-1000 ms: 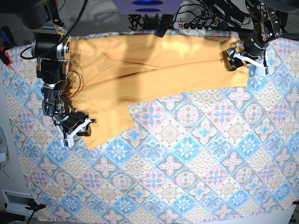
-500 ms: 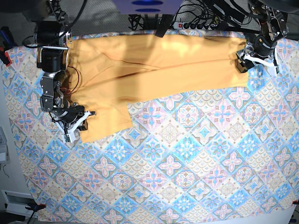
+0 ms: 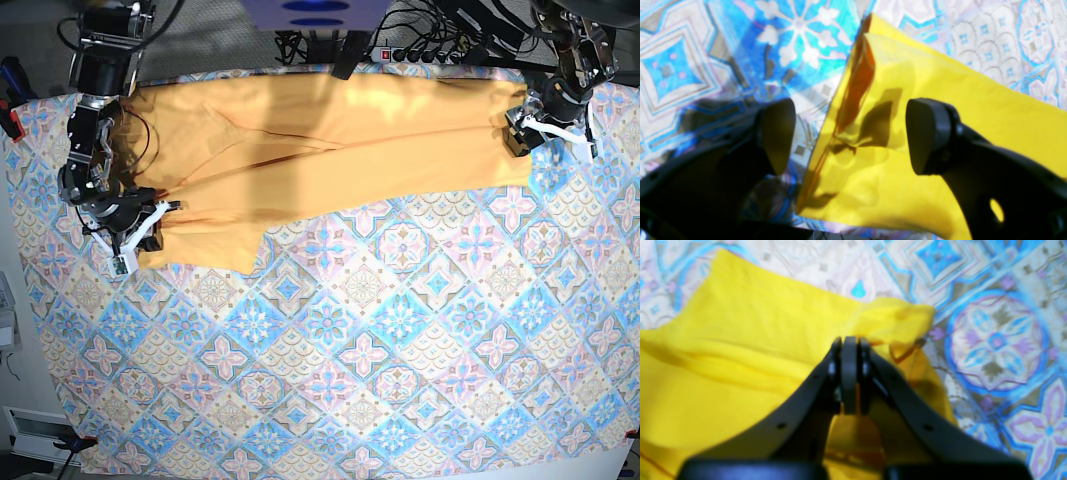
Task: Fold the T-shirt properly
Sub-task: 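Fold the hem corner with the right gripper toward the shoulder edge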
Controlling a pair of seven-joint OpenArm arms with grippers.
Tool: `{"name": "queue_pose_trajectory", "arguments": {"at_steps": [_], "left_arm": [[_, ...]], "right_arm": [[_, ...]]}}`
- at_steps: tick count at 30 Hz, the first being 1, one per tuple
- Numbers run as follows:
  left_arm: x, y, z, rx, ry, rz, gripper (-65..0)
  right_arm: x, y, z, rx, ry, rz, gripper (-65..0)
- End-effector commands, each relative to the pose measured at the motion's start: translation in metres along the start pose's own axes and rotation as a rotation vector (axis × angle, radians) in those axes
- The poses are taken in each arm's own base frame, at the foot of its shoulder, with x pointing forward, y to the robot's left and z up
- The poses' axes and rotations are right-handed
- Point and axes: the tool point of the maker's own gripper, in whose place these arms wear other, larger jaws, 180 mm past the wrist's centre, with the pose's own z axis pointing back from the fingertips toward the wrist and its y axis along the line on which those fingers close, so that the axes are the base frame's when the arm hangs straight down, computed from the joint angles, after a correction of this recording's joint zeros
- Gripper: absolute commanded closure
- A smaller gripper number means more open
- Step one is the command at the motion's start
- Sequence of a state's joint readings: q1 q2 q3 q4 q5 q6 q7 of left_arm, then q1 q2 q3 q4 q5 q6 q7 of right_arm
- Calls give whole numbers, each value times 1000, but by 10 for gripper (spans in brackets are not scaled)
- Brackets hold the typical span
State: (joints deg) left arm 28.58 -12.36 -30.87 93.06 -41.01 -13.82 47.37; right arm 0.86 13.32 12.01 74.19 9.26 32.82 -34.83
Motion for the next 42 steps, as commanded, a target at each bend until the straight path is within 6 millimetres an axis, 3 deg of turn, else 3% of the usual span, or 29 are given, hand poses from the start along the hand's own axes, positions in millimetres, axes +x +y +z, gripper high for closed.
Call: {"name": "queue_pose_trajectory", "arguments": {"at_steps": [1, 5, 10, 18, 28, 36, 40, 42], "left_arm": [[12, -1, 3, -8, -31, -17, -499], [12, -1, 3, -9, -32, -17, -499], [12, -1, 3, -10, -34, -17, -499], [12, -1, 3, -9, -35, -16, -499], [16, -4, 1, -16, -42, -17, -499], [17, -4, 0, -18, -45, -16, -499], [17, -4, 0, -18, -45, -16, -499], [17, -4, 0, -18, -45, -16, -499]], "right_arm": [[10, -9, 8, -18, -35, 11, -2], [-7, -13, 28, -48, -16, 21, -2], [-28, -1, 49, -48, 13, 66, -2], [-35, 13, 77, -48, 15, 131, -2], [-38, -3, 110, -124, 34, 156, -2], [-51, -5, 111, -128, 101, 151, -2], [-74, 10, 97, -69, 160, 134, -1], [-70, 18, 83, -37, 158, 133, -2]]}}
